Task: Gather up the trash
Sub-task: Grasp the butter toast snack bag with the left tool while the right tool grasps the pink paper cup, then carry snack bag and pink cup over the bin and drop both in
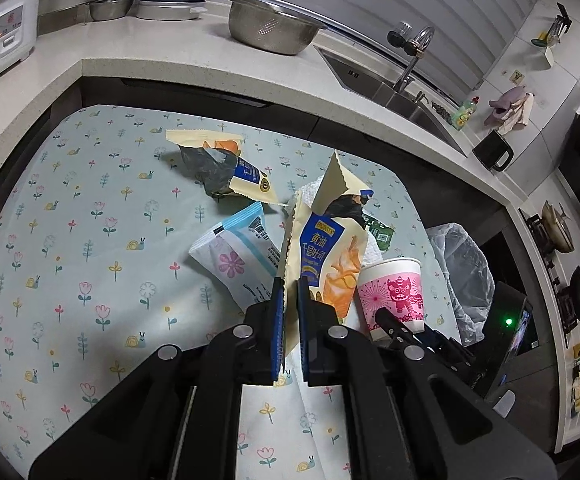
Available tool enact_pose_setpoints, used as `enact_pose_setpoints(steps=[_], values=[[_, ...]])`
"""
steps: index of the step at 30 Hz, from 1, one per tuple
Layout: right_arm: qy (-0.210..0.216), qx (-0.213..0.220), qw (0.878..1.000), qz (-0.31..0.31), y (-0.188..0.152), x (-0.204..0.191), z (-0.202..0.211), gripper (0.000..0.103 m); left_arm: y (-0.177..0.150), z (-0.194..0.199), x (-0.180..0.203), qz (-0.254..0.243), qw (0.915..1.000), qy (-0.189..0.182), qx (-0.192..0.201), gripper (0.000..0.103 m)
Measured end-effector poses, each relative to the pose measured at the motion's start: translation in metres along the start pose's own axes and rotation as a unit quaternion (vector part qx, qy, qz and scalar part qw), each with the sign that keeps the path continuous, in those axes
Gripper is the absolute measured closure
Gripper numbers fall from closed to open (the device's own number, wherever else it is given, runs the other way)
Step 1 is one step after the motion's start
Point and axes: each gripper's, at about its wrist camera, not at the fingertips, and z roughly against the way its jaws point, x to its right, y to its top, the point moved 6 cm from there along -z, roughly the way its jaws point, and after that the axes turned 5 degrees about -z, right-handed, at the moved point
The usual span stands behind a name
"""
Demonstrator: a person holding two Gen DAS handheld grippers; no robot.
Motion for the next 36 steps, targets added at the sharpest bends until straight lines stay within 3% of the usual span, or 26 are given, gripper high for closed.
enact_pose_setpoints(steps=[16,26,36], values=[[-0.004,0.057,0.998,-0.029,0.009,0.047,0.072,0.061,-0.002,0.022,0.066,-0.040,0.9987,-0.029,0.016,0.097],[-0.028,0.097,0.993,-0.061,0.016,0.105,0.115,0.061,-0.002,0.023,0.134,-0.082,0.9946,-0.058,0.025,0.097],[-0.058,0.118,0.987,-0.096,0.017,0.172,0.134,0.061,0.000,-0.002,0.210,-0.132,0.9874,-0.086,0.018,0.097]])
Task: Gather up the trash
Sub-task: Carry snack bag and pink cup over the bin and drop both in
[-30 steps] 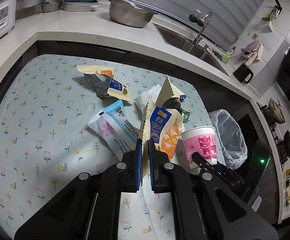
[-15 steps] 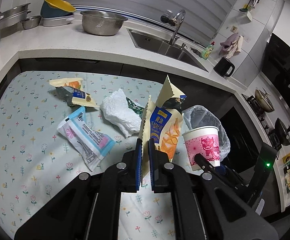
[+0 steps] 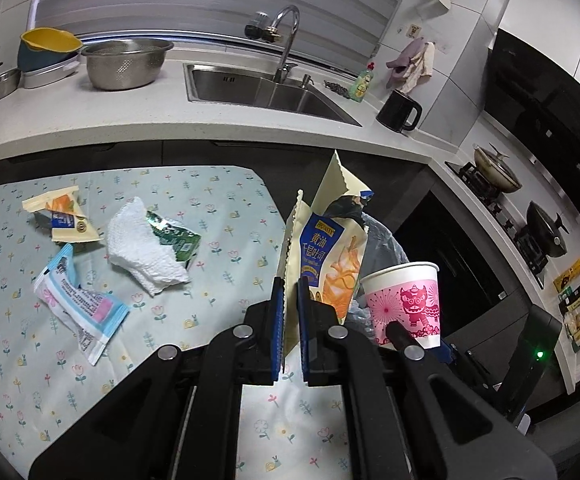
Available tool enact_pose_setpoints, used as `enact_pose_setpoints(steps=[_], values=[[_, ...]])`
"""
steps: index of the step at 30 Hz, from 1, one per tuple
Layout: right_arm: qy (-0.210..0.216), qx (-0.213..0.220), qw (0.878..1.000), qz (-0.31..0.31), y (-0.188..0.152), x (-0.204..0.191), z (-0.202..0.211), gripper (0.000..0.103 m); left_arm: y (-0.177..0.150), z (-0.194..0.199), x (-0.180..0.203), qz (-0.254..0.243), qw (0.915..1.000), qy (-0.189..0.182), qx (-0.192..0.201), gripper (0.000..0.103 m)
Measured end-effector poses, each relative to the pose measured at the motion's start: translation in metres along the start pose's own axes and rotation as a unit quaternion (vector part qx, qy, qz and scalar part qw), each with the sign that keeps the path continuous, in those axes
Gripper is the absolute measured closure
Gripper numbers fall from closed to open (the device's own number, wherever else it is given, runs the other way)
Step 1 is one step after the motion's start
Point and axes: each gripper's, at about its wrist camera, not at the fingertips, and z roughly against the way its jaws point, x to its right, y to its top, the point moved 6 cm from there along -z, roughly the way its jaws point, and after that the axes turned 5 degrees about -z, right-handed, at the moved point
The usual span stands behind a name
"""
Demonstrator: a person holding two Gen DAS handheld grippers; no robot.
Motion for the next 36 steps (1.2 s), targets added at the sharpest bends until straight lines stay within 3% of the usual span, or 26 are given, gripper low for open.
enact_pose_setpoints(steps=[14,25,28,30,36], values=[[-0.035,0.002,0.998,-0.054,0.015,0.072,-0.021,0.061,0.022,-0.083,0.073,-0.056,0.9974,-0.037,-0.027,0.097],[-0.053,-0.003,0.996,-0.072,0.018,0.091,-0.040,0.061,0.036,-0.138,0.101,-0.079,0.9953,-0.044,-0.035,0.095],[-0.055,-0.005,0.996,-0.073,0.020,0.092,-0.045,0.061,0.036,-0.145,0.102,-0.084,0.9949,-0.041,-0.039,0.084],[-0.054,-0.007,0.996,-0.071,0.021,0.091,-0.049,0.061,0.036,-0.145,0.098,-0.078,0.9956,-0.039,-0.036,0.066],[-0.051,-0.009,0.997,-0.056,0.029,0.080,-0.058,0.061,0.034,-0.135,0.076,-0.070,0.9971,-0.014,-0.027,0.055]])
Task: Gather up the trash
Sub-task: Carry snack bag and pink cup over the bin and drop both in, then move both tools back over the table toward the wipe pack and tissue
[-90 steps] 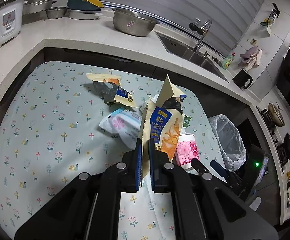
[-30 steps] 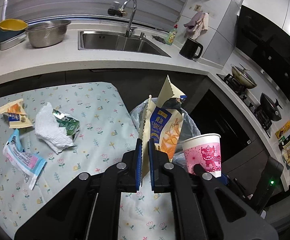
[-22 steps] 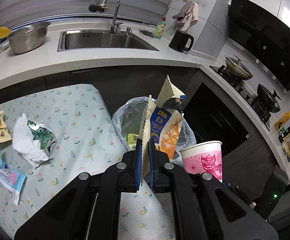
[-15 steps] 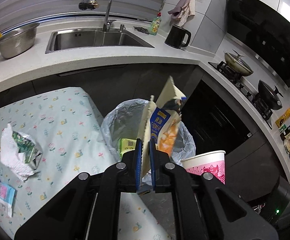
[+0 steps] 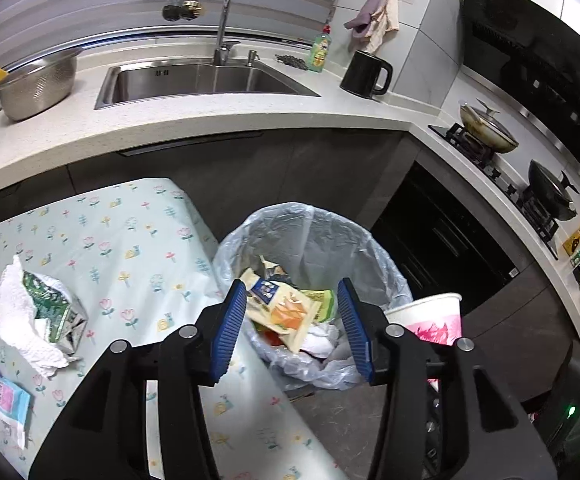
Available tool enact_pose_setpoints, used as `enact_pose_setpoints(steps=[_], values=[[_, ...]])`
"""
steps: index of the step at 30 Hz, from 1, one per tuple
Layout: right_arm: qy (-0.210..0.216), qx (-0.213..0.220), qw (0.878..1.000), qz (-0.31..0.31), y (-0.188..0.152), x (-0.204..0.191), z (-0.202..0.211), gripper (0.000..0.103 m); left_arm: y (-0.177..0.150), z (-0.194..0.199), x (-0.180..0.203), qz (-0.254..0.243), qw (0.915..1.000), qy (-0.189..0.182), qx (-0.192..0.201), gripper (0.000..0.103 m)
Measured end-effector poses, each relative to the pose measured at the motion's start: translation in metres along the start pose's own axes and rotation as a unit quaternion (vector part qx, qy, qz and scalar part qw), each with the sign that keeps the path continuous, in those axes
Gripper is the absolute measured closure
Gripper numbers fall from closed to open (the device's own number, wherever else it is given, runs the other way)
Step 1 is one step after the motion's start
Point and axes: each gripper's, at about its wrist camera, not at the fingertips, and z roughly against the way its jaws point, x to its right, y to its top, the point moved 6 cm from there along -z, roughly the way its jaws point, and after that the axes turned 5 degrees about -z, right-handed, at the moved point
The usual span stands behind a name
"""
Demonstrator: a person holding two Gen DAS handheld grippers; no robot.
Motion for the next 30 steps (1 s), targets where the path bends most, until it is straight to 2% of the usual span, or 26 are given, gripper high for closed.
enact_pose_setpoints(steps=[11,18,21,28,30], values=[[-0.005,0.006,1.000,0.024,0.034,-0.032,-0.027,0.060,-0.009,0.014,-0.049,0.031,0.9988,0.038,0.001,0.054],[-0.005,0.010,0.999,0.034,0.045,-0.051,-0.037,0.060,-0.010,0.019,-0.069,0.042,0.9975,0.056,0.007,0.045],[-0.001,0.016,0.999,0.037,0.046,-0.058,-0.032,0.056,-0.012,0.022,-0.077,0.049,0.9968,0.062,0.008,0.040],[0.016,0.026,0.998,0.048,0.041,-0.077,-0.010,0.048,-0.018,0.034,-0.093,0.066,0.9949,0.076,0.011,0.038],[0.020,0.028,0.998,0.051,0.039,-0.082,-0.002,0.048,-0.021,0.043,-0.099,0.070,0.9933,0.090,0.014,0.028]])
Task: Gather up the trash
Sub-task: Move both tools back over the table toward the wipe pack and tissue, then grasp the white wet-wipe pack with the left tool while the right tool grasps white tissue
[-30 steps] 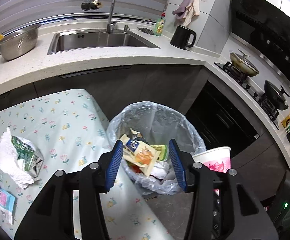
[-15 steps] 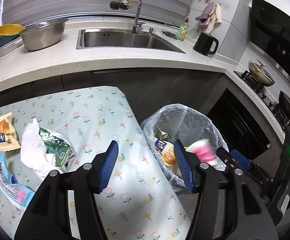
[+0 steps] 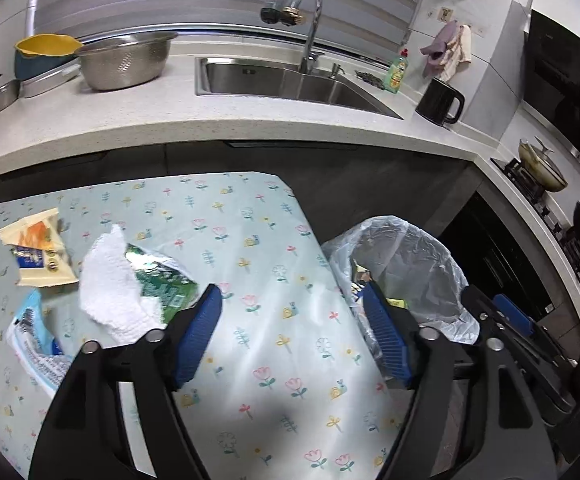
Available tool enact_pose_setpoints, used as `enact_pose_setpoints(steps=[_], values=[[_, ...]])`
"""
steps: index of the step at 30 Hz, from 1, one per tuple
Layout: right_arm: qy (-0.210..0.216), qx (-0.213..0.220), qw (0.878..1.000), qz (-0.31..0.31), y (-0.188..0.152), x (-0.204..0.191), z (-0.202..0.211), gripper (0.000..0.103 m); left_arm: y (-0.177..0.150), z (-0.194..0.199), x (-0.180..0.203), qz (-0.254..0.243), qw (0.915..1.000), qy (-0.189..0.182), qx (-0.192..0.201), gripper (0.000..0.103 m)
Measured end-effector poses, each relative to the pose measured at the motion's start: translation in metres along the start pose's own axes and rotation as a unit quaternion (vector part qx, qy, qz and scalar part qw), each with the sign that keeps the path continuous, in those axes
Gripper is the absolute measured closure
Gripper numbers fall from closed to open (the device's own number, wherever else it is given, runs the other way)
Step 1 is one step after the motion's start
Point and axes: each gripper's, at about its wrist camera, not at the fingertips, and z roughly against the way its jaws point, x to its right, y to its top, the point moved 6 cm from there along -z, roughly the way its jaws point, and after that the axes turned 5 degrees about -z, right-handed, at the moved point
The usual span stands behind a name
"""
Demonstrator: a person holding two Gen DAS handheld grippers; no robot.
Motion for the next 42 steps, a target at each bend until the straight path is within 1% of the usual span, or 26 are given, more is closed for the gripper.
enact_pose_setpoints(steps=[3,6,10,14,17,26,30,33,37,42], values=[[0.010,0.002,1.000,0.003,-0.004,-0.011,0.012,0.045,-0.003,0.011,-0.011,0.003,0.9999,0.013,0.005,0.027],[0.019,0.002,1.000,0.013,-0.009,-0.024,0.022,0.044,-0.007,0.021,-0.023,0.009,0.9997,0.021,0.005,0.026],[0.031,0.000,0.999,0.025,-0.019,-0.042,0.033,0.044,-0.014,0.036,-0.045,0.027,0.9988,0.039,0.007,0.018],[0.045,-0.005,0.998,0.037,-0.030,-0.063,0.041,0.044,-0.023,0.050,-0.069,0.043,0.9976,0.053,0.007,0.017],[0.055,-0.009,0.997,0.047,-0.038,-0.079,0.046,0.044,-0.032,0.059,-0.090,0.061,0.9962,0.061,0.004,0.013],[0.081,-0.030,0.994,0.074,-0.069,-0.123,0.054,0.044,-0.063,0.078,-0.153,0.116,0.9889,0.093,-0.008,0.012],[0.088,-0.041,0.991,0.088,-0.085,-0.143,0.051,0.044,-0.076,0.081,-0.173,0.137,0.9854,0.099,-0.017,0.012],[0.095,-0.050,0.989,0.100,-0.095,-0.158,0.048,0.044,-0.085,0.078,-0.185,0.155,0.9830,0.096,-0.027,0.012],[0.100,-0.059,0.987,0.109,-0.105,-0.171,0.042,0.044,-0.093,0.067,-0.194,0.177,0.9797,0.083,-0.044,0.012],[0.103,-0.071,0.985,0.115,-0.114,-0.179,0.032,0.044,-0.102,0.048,-0.201,0.195,0.9752,0.078,-0.069,0.012]])
